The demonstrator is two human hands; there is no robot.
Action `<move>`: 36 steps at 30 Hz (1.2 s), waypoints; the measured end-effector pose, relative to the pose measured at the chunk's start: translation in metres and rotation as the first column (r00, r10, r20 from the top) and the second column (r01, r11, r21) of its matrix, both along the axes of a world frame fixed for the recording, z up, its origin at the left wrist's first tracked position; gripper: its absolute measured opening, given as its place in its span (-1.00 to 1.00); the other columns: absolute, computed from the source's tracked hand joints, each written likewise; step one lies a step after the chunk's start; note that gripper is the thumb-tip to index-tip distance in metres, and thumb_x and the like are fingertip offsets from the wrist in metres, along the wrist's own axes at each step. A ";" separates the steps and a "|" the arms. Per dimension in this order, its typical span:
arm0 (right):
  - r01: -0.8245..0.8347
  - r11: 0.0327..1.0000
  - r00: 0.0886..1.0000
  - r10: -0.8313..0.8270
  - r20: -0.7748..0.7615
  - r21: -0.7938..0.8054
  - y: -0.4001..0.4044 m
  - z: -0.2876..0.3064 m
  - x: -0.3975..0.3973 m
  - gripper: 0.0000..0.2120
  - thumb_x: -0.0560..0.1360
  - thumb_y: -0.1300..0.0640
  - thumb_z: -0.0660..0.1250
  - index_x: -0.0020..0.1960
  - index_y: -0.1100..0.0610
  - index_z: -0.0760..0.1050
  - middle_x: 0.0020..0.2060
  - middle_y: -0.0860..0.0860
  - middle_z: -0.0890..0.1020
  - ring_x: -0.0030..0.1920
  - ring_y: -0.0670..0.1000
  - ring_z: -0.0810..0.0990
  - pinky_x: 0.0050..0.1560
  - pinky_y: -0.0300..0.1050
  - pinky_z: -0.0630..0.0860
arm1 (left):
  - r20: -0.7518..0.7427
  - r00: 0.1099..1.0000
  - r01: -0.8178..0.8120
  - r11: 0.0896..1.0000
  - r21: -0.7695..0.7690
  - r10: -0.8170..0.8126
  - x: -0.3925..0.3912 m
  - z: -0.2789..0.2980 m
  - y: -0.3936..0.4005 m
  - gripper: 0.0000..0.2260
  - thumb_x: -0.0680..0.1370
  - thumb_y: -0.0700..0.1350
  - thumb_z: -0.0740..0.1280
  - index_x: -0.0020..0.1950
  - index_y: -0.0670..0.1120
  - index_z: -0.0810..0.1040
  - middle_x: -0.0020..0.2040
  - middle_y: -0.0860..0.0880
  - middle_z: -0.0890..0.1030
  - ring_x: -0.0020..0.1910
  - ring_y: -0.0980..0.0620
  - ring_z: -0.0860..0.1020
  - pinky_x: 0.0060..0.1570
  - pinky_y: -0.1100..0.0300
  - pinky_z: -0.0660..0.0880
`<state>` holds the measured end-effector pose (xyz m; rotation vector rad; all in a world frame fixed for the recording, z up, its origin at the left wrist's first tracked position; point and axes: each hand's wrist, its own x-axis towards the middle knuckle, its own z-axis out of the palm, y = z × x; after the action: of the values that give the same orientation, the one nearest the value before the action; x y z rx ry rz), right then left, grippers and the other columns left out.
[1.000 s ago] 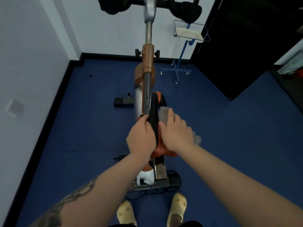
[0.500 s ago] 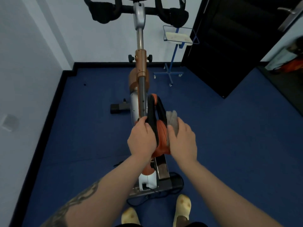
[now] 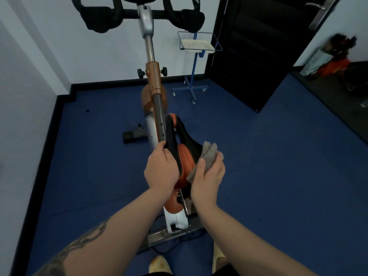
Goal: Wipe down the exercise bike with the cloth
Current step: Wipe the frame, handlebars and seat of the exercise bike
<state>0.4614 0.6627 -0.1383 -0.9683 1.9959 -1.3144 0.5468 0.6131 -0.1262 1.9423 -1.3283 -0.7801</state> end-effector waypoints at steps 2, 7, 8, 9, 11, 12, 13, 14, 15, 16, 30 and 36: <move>-0.028 0.996 1.000 0.029 -0.006 0.090 -0.018 0.010 -0.019 -0.58 0.67 -0.02 0.06 0.48 0.10 0.26 0.40 0.09 0.35 0.38 0.05 0.35 0.33 -0.09 0.33 | 0.007 1.000 -0.002 1.000 -0.006 0.002 0.000 0.000 -0.001 -0.66 0.67 -0.06 0.05 0.41 0.08 0.42 0.12 -0.02 0.61 0.07 -0.01 0.55 -0.09 0.13 0.36; -0.218 0.899 0.933 0.306 -0.188 0.380 -0.025 0.023 -0.039 -0.56 0.67 -0.14 -0.06 0.43 0.05 0.29 0.33 0.06 0.46 0.27 0.08 0.47 0.36 0.17 0.31 | 0.027 1.000 -0.011 1.000 -0.007 0.011 0.000 -0.001 -0.002 -0.66 0.66 -0.07 0.05 0.39 0.08 0.44 0.08 -0.02 0.63 0.03 -0.03 0.56 -0.10 0.08 0.42; -0.216 0.883 0.868 0.369 -0.332 0.417 -0.018 0.021 -0.036 -0.52 0.66 -0.16 -0.08 0.48 0.03 0.21 0.38 0.04 0.41 0.30 0.09 0.46 0.38 0.19 0.28 | 0.026 1.000 -0.013 1.000 -0.011 0.013 -0.001 -0.001 -0.001 -0.66 0.66 -0.07 0.05 0.39 0.08 0.44 0.07 -0.02 0.63 0.03 -0.03 0.57 -0.08 0.07 0.44; -0.232 0.875 0.799 0.421 -0.430 0.425 -0.014 0.023 -0.036 -0.50 0.66 -0.16 -0.09 0.51 0.02 0.16 0.41 0.05 0.38 0.30 0.10 0.45 0.37 0.18 0.29 | 0.028 0.999 -0.021 1.000 -0.017 0.021 -0.001 -0.001 -0.002 -0.66 0.66 -0.06 0.05 0.38 0.09 0.45 0.07 -0.01 0.63 0.02 -0.02 0.57 -0.08 0.07 0.46; -0.298 0.835 0.734 0.511 -0.449 0.463 -0.029 0.034 -0.043 -0.50 0.66 -0.15 -0.12 0.49 0.06 0.19 0.35 0.10 0.43 0.21 0.14 0.50 0.24 0.14 0.40 | 0.039 0.999 -0.035 0.999 -0.034 0.036 -0.003 0.000 -0.004 -0.67 0.66 -0.06 0.06 0.37 0.09 0.46 0.06 0.02 0.63 -0.01 0.02 0.56 -0.12 0.10 0.43; -0.327 0.791 0.716 0.565 -0.411 0.517 -0.045 0.039 -0.048 -0.52 0.66 -0.14 -0.13 0.44 0.09 0.25 0.29 0.12 0.47 0.17 0.15 0.51 0.17 0.11 0.43 | 0.046 0.998 -0.045 0.998 -0.037 0.047 -0.003 0.000 -0.005 -0.67 0.66 -0.06 0.06 0.36 0.09 0.46 0.06 0.03 0.63 -0.02 0.04 0.56 -0.13 0.12 0.40; -0.353 0.730 0.701 0.621 -0.352 0.585 -0.062 0.043 -0.050 -0.53 0.68 -0.11 -0.14 0.39 0.13 0.28 0.25 0.14 0.49 0.15 0.16 0.52 0.12 0.08 0.44 | 0.049 0.997 -0.050 0.998 -0.036 0.052 -0.003 0.001 -0.005 -0.67 0.66 -0.07 0.06 0.36 0.09 0.47 0.06 0.05 0.63 -0.03 0.06 0.55 -0.13 0.13 0.39; -0.379 0.661 0.668 0.679 -0.303 0.647 -0.076 0.046 -0.051 -0.56 0.69 -0.06 -0.13 0.39 0.16 0.28 0.25 0.15 0.49 0.16 0.18 0.51 0.11 0.07 0.45 | 0.045 0.997 -0.054 0.998 -0.031 0.056 -0.003 0.002 -0.003 -0.67 0.66 -0.07 0.06 0.36 0.09 0.47 0.05 0.05 0.63 -0.03 0.06 0.55 -0.13 0.14 0.38; -0.379 0.620 0.622 0.720 -0.308 0.687 -0.083 0.047 -0.048 -0.57 0.69 -0.02 -0.11 0.41 0.19 0.26 0.27 0.17 0.48 0.19 0.19 0.49 0.12 0.08 0.45 | 0.037 0.998 -0.058 0.998 -0.026 0.059 -0.003 0.002 -0.001 -0.67 0.66 -0.07 0.06 0.35 0.10 0.47 0.04 0.06 0.63 -0.03 0.05 0.56 -0.12 0.13 0.39; -0.372 0.616 0.591 0.734 -0.335 0.694 -0.083 0.045 -0.042 -0.56 0.69 -0.02 -0.11 0.43 0.19 0.23 0.29 0.17 0.46 0.21 0.21 0.48 0.13 0.08 0.44 | 0.031 0.997 -0.063 0.998 -0.023 0.064 -0.003 0.002 0.001 -0.67 0.65 -0.07 0.07 0.34 0.10 0.48 0.03 0.06 0.63 -0.03 0.05 0.56 -0.12 0.13 0.41; -0.600 0.642 0.355 0.748 -0.561 0.478 -0.047 0.028 -0.050 -0.41 0.65 -0.15 -0.05 0.60 0.04 -0.07 0.58 0.11 0.07 0.54 0.13 0.10 0.50 0.10 0.12 | -0.028 0.991 -0.131 0.989 -0.065 0.130 -0.003 0.002 -0.001 -0.72 0.64 -0.08 0.12 0.20 0.15 0.57 -0.16 0.31 0.52 -0.15 0.28 0.50 -0.20 0.25 0.39; -0.566 0.651 0.527 0.758 -0.384 0.507 -0.063 0.031 -0.052 -0.45 0.65 -0.15 -0.10 0.60 -0.05 -0.07 0.56 0.03 0.13 0.49 0.12 0.23 0.39 0.12 0.30 | -0.054 0.987 -0.157 0.985 -0.071 0.153 -0.004 0.002 0.002 -0.72 0.64 -0.10 0.13 0.21 0.10 0.58 -0.11 0.22 0.58 -0.14 0.24 0.53 -0.18 0.18 0.43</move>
<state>0.4096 0.5998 -0.1072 -1.8814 1.7864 -0.2325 0.5433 0.6150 -0.1244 1.9289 -1.1458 -0.6875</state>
